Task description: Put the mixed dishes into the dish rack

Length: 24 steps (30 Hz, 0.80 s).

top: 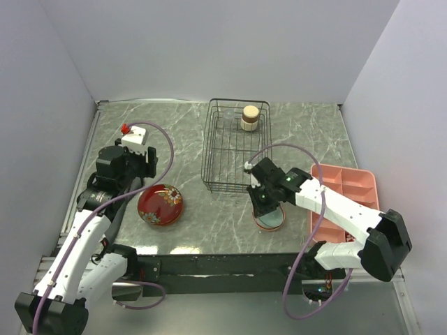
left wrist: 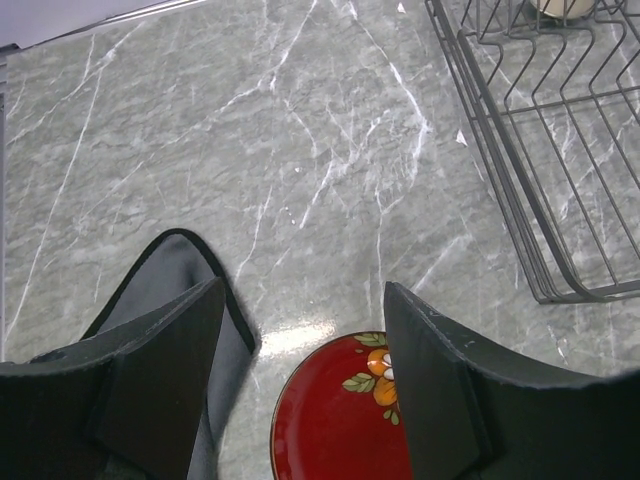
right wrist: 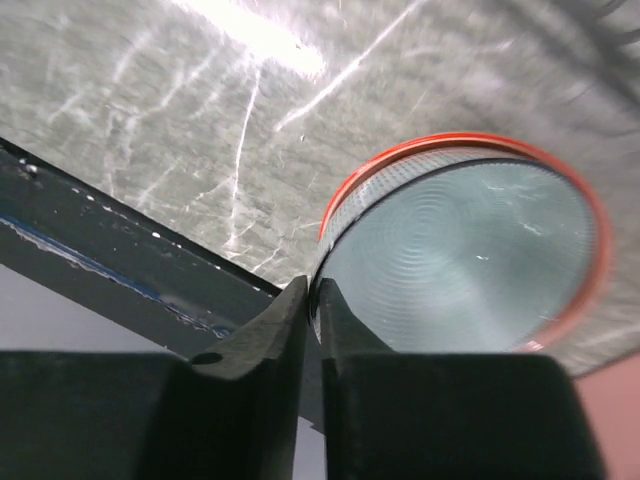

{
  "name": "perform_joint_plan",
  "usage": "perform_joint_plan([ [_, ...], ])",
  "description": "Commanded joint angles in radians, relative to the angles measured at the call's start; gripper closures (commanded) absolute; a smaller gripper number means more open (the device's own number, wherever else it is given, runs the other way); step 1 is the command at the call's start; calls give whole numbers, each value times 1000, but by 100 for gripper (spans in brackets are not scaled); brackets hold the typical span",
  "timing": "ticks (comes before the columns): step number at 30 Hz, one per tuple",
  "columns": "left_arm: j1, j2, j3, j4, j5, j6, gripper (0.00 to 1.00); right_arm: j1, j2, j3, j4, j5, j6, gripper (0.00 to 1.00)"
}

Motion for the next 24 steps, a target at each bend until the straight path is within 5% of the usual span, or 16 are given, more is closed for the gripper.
perform_joint_plan([
  [1, 6, -1, 7, 59, 35, -10, 29, 6, -37, 117, -85, 53, -91, 87],
  [5, 6, 16, 21, 91, 57, -25, 29, -2, -38, 166, -117, 27, -160, 100],
  [13, 6, 31, 47, 92, 93, -28, 29, -94, -26, 284, -241, -60, -303, 100],
  [24, 6, 114, 82, 122, 207, -30, 29, -300, 90, 626, -493, -425, -491, 100],
])
